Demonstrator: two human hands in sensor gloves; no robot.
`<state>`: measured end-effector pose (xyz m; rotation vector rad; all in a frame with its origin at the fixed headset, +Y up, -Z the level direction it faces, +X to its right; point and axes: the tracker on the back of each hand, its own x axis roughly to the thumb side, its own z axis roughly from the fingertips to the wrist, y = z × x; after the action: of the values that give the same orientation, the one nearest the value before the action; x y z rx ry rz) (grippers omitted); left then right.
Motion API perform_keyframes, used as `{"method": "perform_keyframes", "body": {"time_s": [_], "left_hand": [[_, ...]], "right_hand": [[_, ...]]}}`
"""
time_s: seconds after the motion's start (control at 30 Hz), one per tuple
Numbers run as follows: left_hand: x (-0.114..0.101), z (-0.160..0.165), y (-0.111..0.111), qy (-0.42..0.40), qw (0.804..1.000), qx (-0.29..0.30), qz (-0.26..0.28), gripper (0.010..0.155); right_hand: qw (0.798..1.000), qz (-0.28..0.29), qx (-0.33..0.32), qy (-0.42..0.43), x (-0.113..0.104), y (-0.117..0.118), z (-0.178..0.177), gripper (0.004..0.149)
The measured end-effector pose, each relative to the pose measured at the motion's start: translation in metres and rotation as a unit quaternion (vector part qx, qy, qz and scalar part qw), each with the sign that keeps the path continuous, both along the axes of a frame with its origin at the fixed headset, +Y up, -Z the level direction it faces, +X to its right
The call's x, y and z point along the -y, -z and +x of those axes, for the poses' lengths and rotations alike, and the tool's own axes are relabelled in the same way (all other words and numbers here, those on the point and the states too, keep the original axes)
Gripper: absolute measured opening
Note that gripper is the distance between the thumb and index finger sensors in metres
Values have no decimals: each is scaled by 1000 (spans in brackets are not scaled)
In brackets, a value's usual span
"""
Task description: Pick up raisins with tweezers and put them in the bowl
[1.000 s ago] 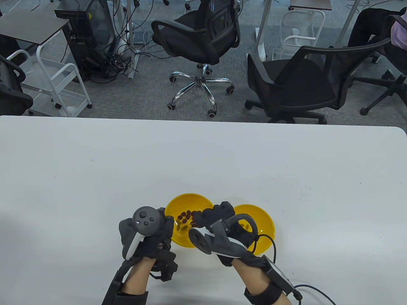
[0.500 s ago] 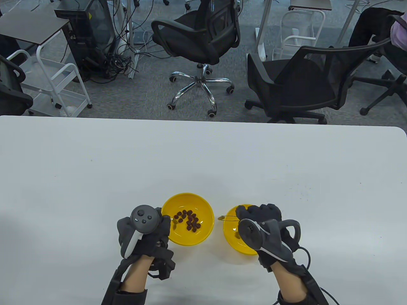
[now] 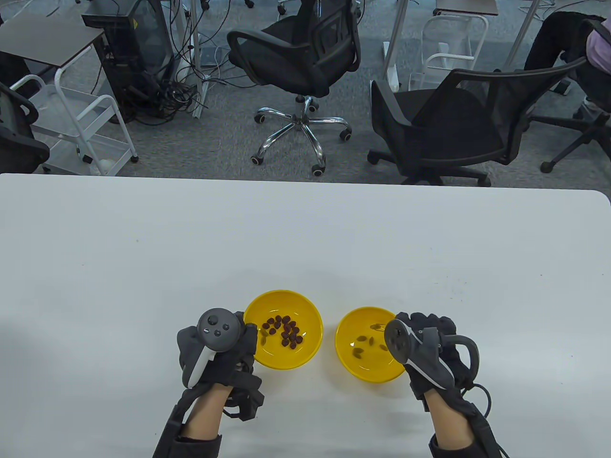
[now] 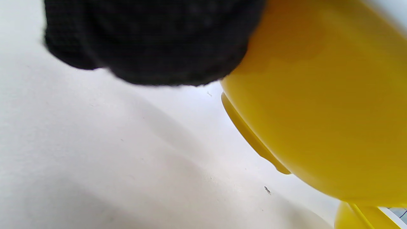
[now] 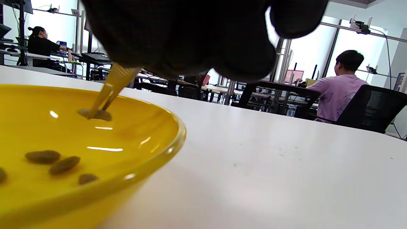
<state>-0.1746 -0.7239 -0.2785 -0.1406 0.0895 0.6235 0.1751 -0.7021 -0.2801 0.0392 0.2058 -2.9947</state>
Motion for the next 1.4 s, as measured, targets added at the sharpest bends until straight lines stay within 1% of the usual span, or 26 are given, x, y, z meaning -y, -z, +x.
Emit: {"method": "perform_keyframes", "body": {"time_s": [0.3, 0.47, 0.6, 0.77, 0.87, 0.97, 1.1, 1.23, 1.4], "left_hand": [[0, 1, 0, -2, 1000, 2, 1, 52], [0, 1, 0, -3, 1000, 2, 2, 52], [0, 1, 0, -3, 1000, 2, 2, 52], [0, 2, 0, -3, 1000, 3, 3, 52], [1, 3, 0, -5, 1000, 5, 3, 52], [1, 3, 0, -9, 1000, 7, 5, 52], [1, 5, -1, -8, 1000, 11, 6, 52], [0, 6, -1, -4, 1000, 15, 7, 52], [0, 6, -2, -7, 1000, 16, 8, 52]], "right_hand": [[1000, -4, 12, -16, 7, 3, 0, 47], [1000, -2, 12, -20, 7, 3, 0, 47], [1000, 8, 12, -12, 2, 2, 0, 47], [999, 35, -9, 3, -12, -4, -9, 48], [997, 62, -39, 32, -25, -10, -21, 48], [991, 78, -83, 70, -38, -17, -40, 49], [982, 72, -145, 101, -49, -25, -75, 49], [977, 55, -192, 80, -47, -27, -107, 49], [970, 39, -240, 20, -38, -26, -145, 49]]}}
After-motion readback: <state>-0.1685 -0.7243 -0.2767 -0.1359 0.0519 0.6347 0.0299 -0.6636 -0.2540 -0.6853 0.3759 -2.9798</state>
